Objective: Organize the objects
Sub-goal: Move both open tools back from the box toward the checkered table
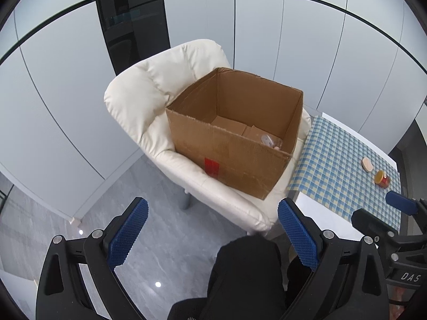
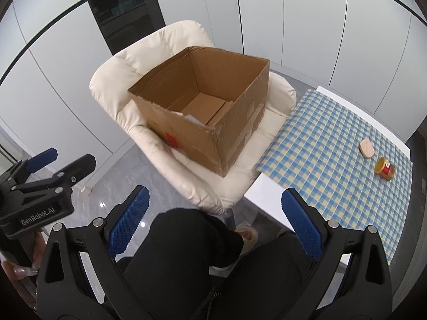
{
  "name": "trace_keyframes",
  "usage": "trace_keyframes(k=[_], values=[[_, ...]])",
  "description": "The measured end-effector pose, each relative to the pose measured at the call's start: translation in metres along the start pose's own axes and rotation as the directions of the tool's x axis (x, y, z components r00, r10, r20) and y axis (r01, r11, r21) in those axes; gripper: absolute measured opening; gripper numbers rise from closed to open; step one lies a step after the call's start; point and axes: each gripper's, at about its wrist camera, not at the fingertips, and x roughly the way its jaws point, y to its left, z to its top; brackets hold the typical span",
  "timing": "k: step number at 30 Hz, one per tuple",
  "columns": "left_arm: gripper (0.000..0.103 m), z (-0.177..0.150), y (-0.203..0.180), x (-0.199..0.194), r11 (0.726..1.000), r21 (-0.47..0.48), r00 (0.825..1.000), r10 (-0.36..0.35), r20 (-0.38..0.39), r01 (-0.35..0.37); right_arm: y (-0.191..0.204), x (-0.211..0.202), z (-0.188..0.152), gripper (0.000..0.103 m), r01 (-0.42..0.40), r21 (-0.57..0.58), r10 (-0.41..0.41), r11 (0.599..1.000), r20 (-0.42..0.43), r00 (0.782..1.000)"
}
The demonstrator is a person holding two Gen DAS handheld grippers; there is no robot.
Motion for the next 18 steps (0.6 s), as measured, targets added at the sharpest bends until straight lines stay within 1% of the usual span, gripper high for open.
trace_keyframes(k=[4,7,10,15,18], values=[[0.098,-0.011,0.003,-0.008,1.0,-0.004,1.0,0.013,0.002,-0.013,0.002,-0.005,-0.013,0.101,-0.008,0.005,0.008,1.0,-0.002,1.0],[0.098,-0.019,0.005,-0.012,1.0,-0.008,1.0,0.009,0.004,-0.009,0.002,-0.01,-0.023,0.101,0.018,0.009,-0.018,1.0,0.015,1.0],[0.098,-0.026,0.006,-0.013,1.0,-0.013,1.0,0.004,-0.005,-0.004,0.0,-0.013,-0.032,0.101,0.028,0.017,-0.029,0.999,0.018,0.999],[0.098,-0.038,0.002,-0.009,1.0,0.0,0.999,-0.005,-0.036,0.005,-0.005,-0.013,-0.044,0.101,-0.013,0.041,0.013,0.999,0.0,1.0],[0.098,-0.044,0.001,-0.01,1.0,-0.007,0.999,-0.018,-0.04,0.018,-0.006,-0.013,-0.052,0.101,-0.016,0.041,0.016,0.999,-0.008,1.0]])
